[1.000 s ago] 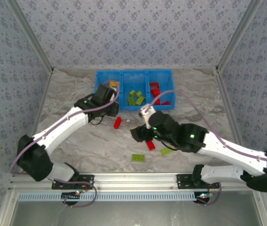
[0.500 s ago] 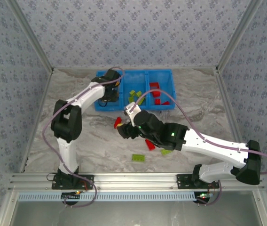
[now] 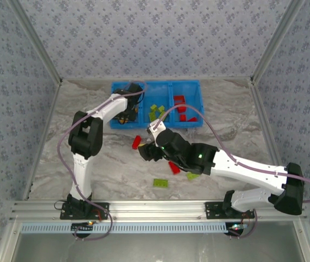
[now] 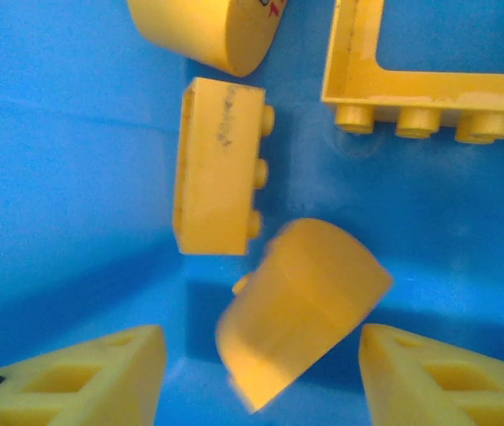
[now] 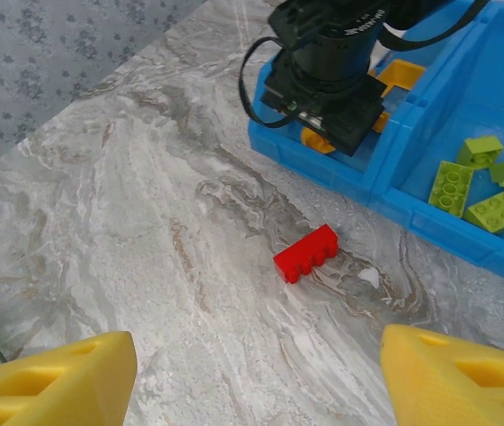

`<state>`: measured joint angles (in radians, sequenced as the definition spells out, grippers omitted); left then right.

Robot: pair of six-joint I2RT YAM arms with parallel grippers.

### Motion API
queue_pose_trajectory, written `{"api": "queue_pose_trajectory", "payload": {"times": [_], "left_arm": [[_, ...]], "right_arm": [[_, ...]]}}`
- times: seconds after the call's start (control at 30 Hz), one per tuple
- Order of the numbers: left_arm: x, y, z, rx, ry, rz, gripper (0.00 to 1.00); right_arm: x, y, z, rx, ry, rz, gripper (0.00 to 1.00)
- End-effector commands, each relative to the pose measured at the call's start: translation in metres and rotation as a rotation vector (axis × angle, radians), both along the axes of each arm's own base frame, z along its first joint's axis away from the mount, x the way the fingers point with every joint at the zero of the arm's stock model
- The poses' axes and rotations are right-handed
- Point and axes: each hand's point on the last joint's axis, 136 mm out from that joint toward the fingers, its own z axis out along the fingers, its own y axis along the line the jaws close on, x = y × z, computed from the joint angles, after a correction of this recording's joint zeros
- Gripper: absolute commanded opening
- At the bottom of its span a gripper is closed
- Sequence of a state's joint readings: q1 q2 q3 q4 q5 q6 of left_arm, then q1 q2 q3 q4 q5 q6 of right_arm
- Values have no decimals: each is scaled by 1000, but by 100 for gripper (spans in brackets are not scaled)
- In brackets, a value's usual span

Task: Sort the legos into containers by color

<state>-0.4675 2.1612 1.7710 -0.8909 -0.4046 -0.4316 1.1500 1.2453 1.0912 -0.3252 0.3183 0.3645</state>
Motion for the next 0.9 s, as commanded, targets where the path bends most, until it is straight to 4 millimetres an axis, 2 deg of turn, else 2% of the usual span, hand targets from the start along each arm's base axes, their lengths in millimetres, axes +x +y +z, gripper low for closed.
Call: {"api": "queue_pose_trajectory", "payload": {"times": [0.0,0.13,0.27,0.4,0.53,0.67,0.8,0.87], "left_arm": [[0,-1,29,20,-48,-3,63],[-3,-4,64,-1,-117,-2,64],[-16,-6,121,-32,-230,0,66],[-48,3,178,-91,-360,23,71],[-95,14,211,-204,-459,9,74],[-152,25,220,-393,-523,-70,77],[-207,35,211,-524,-519,-157,77],[-230,41,203,-557,-497,-182,77]], "right_arm": [[5,-12,-9,-6,37,-55,76],[12,-18,-25,-30,74,-105,76],[21,-12,-56,-65,140,-171,77],[35,4,-91,-114,253,-279,80],[46,29,-120,-150,352,-348,82],[58,56,-141,-129,412,-396,85],[73,72,-152,-132,440,-455,84],[79,71,-163,-151,473,-504,83]]}}
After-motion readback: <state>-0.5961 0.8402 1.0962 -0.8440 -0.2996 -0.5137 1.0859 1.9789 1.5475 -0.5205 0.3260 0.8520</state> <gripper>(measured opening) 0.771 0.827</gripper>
